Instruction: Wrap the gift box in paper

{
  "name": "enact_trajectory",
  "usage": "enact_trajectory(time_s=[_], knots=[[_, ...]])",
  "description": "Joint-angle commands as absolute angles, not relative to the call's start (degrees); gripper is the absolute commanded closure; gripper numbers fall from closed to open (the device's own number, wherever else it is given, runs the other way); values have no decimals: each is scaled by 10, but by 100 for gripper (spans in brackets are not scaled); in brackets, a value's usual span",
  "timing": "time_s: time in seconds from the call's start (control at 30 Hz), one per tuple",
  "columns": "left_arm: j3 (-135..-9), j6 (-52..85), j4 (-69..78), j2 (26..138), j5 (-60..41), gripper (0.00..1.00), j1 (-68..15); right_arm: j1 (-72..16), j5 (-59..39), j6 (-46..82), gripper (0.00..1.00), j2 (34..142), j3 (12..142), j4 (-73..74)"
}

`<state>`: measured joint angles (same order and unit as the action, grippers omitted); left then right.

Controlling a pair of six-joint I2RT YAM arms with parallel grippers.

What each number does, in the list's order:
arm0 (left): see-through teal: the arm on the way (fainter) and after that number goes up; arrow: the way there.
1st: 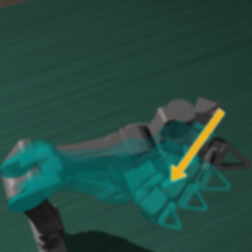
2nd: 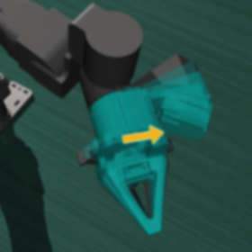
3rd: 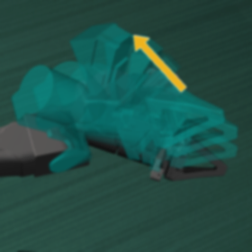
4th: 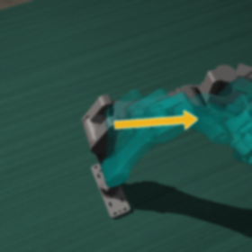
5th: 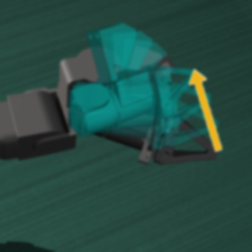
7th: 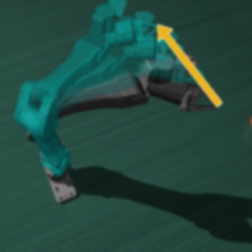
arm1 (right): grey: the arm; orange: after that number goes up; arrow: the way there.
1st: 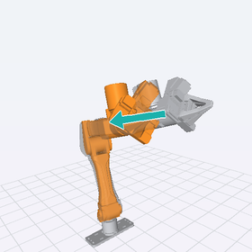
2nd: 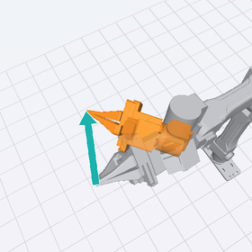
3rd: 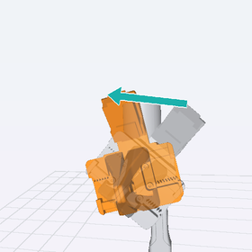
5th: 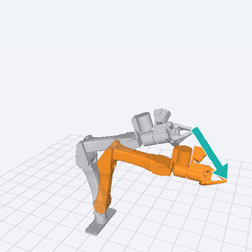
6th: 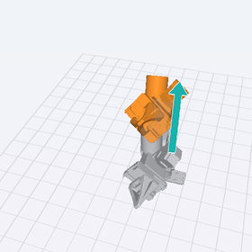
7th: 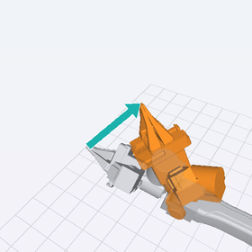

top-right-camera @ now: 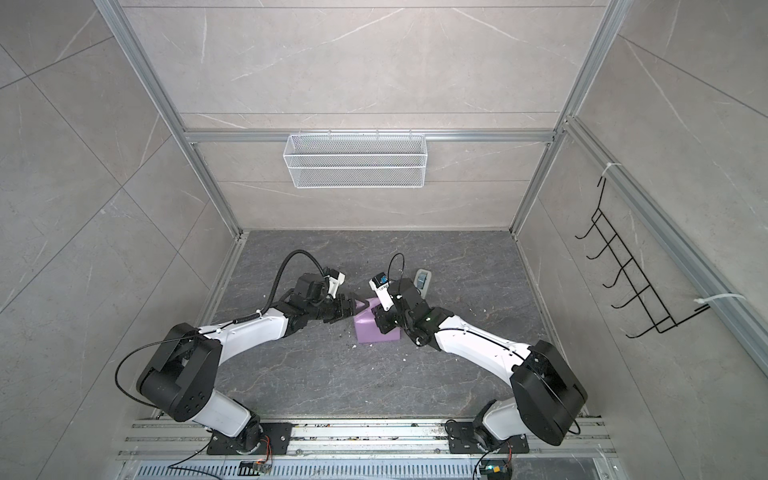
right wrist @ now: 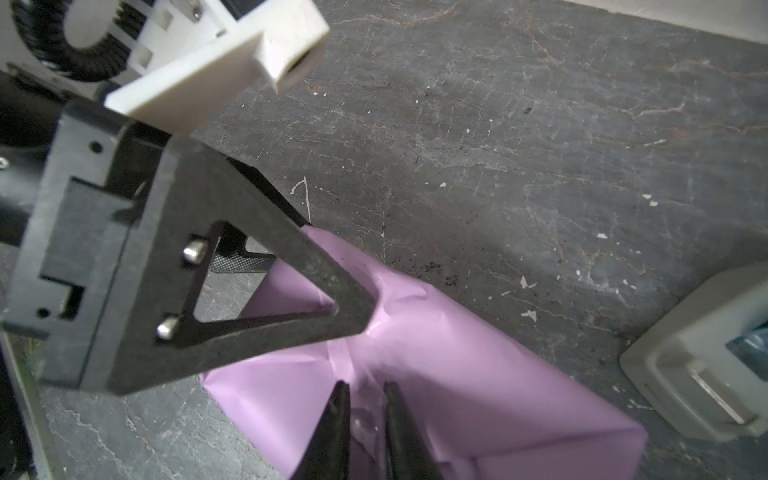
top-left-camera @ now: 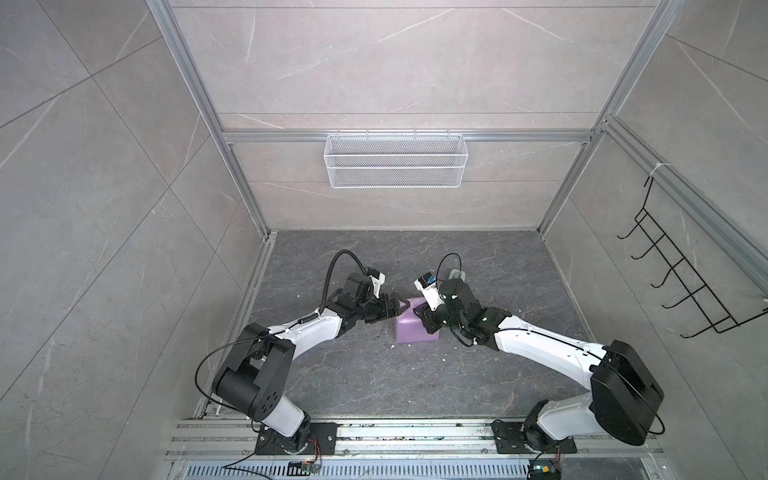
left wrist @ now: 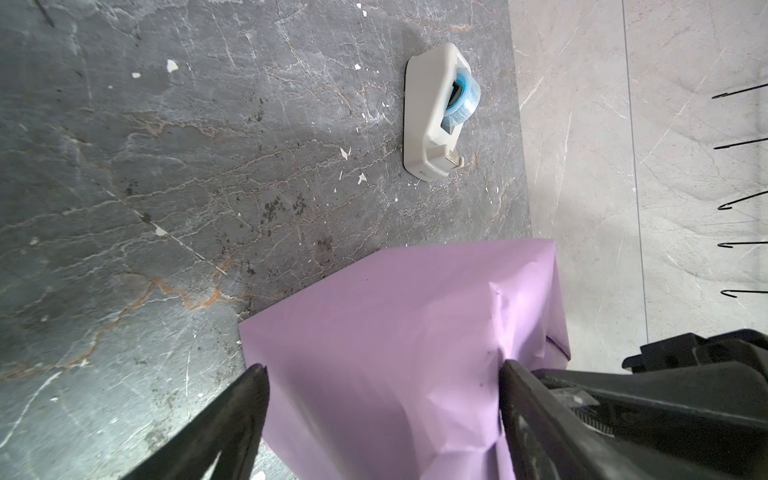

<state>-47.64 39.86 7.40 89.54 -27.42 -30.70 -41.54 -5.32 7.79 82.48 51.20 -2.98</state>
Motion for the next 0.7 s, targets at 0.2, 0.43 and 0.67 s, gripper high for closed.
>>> enact_trajectory(time_s=[0.2, 0.43, 0.67], knots=[[-462, 376, 23, 908, -273, 13, -312, -416, -29, 67, 76, 834, 512, -76], [-461, 372, 20, 906, -273, 13, -312, -415, -40, 83, 73, 837, 532, -67], [-459, 372, 20, 905, -272, 13, -312, -416, -41, 93, 70, 847, 549, -64]])
